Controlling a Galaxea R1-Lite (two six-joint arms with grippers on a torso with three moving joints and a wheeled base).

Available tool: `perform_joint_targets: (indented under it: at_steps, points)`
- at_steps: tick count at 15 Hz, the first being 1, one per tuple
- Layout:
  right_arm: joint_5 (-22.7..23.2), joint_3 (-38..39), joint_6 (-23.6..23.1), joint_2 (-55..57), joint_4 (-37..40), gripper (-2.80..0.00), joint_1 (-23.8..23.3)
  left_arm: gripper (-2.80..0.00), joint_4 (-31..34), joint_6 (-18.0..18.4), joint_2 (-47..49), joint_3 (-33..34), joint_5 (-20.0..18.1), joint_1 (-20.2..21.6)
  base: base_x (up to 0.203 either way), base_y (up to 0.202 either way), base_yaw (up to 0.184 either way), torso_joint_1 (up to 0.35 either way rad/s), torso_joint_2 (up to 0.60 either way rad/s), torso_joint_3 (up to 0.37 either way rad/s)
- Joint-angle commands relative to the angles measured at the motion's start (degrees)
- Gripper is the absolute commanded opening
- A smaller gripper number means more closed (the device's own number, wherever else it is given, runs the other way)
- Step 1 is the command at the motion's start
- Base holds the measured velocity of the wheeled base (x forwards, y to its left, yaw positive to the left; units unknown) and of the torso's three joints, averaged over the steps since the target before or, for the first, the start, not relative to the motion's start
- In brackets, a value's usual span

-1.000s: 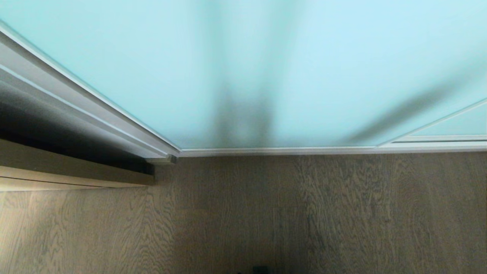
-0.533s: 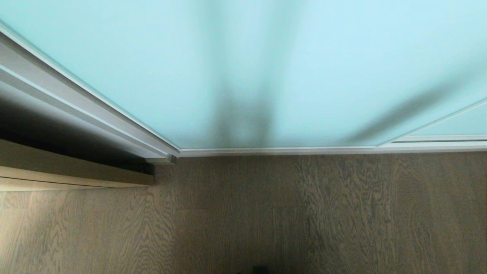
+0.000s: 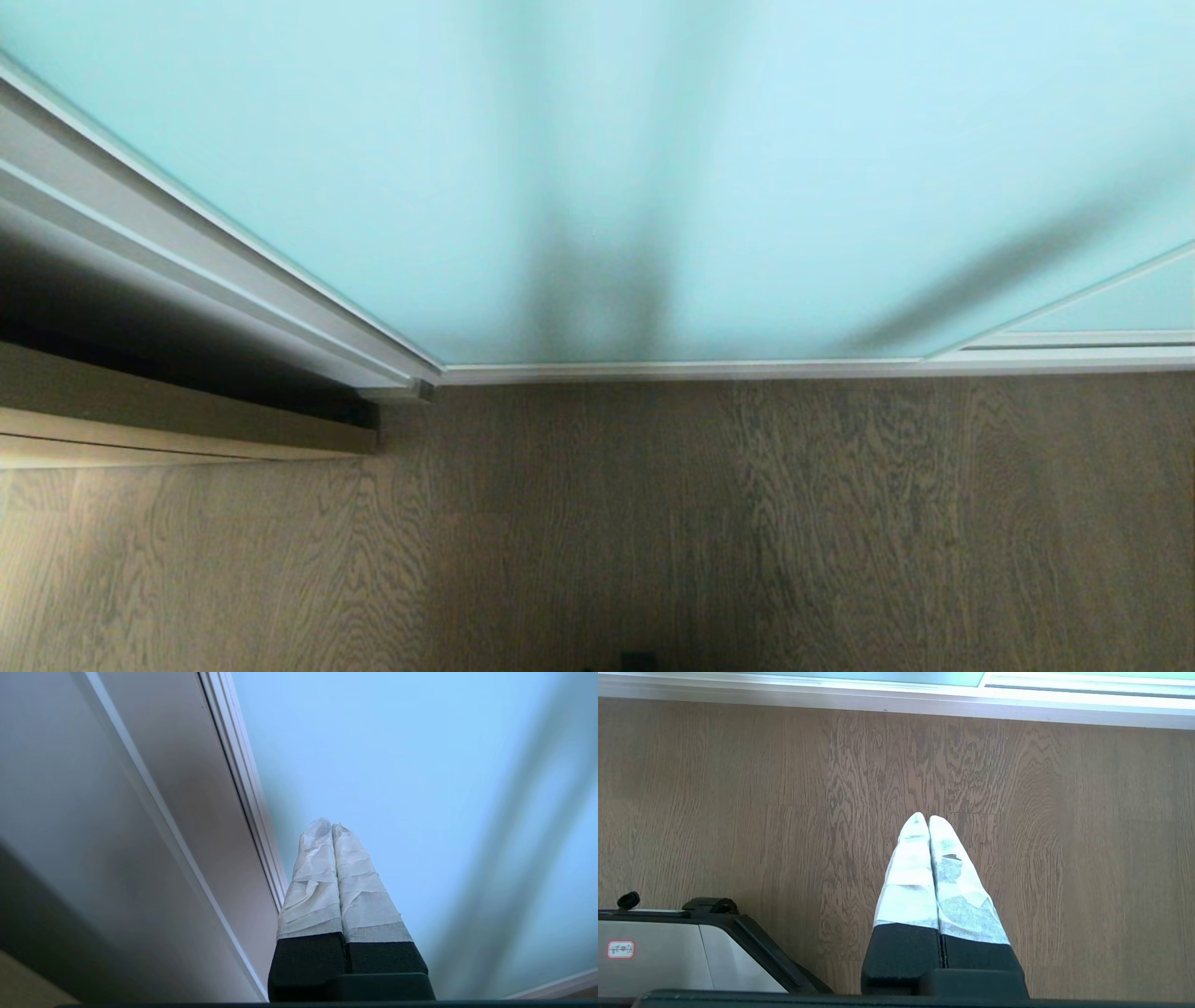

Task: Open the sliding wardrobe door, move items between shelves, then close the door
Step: Open the door

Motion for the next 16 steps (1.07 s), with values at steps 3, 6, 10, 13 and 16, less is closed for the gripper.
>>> perform_joint_targets:
  at_steps: [3,6,10,13,16]
  points:
    - [0.0,0.0,0.0,0.1,0.0,-2.8,0.0,-2.8,-0.2,-0.4,3.2,-4.8,-0.2,0.0,0.0,0.0,0.0,0.0,0.0,0.0]
    - [0.0,0.0,0.0,0.1,0.0,-2.8,0.0,-2.8,-0.8,-1.8,9.3,-10.2,0.9,0.1,0.0,0.0,0.0,0.0,0.0,0.0]
    - [0.0,0.0,0.0,0.1,0.0,-2.8,0.0,-2.8,-2.4,-3.2,11.7,-13.0,4.5,0.1,0.0,0.0,0.0,0.0,0.0,0.0]
    - [0.0,0.0,0.0,0.1,0.0,-2.8,0.0,-2.8,-8.0,-4.2,14.1,-12.8,4.5,0.0,0.0,0.0,0.0,0.0,0.0,0.0]
    - [0.0,0.0,0.0,0.1,0.0,-2.8,0.0,-2.8,-8.2,-5.6,14.5,-12.9,4.2,0.0,0.0,0.0,0.0,0.0,0.0,0.0]
